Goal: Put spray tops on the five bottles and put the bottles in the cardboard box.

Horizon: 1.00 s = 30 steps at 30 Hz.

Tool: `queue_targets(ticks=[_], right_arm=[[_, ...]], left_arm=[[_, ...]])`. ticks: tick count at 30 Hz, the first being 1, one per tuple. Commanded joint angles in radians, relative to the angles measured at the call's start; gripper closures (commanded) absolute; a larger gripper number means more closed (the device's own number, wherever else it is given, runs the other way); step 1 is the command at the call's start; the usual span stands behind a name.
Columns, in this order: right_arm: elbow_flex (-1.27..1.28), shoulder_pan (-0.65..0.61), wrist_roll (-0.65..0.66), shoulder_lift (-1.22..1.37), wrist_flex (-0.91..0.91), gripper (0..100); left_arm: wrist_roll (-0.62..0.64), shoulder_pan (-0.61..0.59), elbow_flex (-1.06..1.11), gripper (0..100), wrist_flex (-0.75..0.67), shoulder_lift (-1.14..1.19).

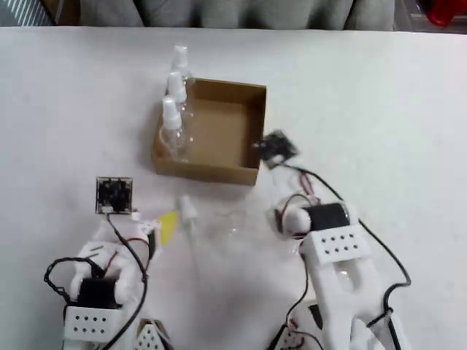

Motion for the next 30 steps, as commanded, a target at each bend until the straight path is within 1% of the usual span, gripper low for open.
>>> queue_targets(ticks=[1, 4, 6, 7, 9, 15, 17, 23, 30], right_arm=[[0.118, 0.150, -0.117, 0.012, -0.262, 96.1], [0.184, 0.202, -0.098, 0.012, -0.398, 96.1], [0.207, 0.209, -0.097, 0.012, -0.438, 96.1], [0.215, 0.208, -0.097, 0.012, -0.443, 96.1], [0.221, 0.208, -0.097, 0.015, -0.447, 96.1], [0.222, 0.214, -0.089, 0.021, -0.446, 96.1], [0.230, 0.214, -0.087, 0.021, -0.449, 96.1], [0.232, 0.209, -0.087, 0.021, -0.449, 96.1], [0.232, 0.209, -0.087, 0.021, -0.449, 96.1]], left_arm=[[0.055, 0.012, -0.035, 75, -0.023, 0.012], [0.055, 0.010, -0.058, 86, -0.023, 0.013], [0.055, 0.010, -0.080, 93, -0.021, 0.013], [0.055, 0.013, -0.092, 95, -0.009, 0.015], [0.055, 0.015, -0.137, 94, 0.034, 0.015], [0.055, 0.016, -0.331, 83, 0.180, 0.016], [0.055, 0.018, -0.368, 83, 0.189, 0.016], [0.055, 0.021, -0.400, 91, 0.186, 0.016], [0.058, 0.108, -0.400, 89, 0.183, 0.039]])
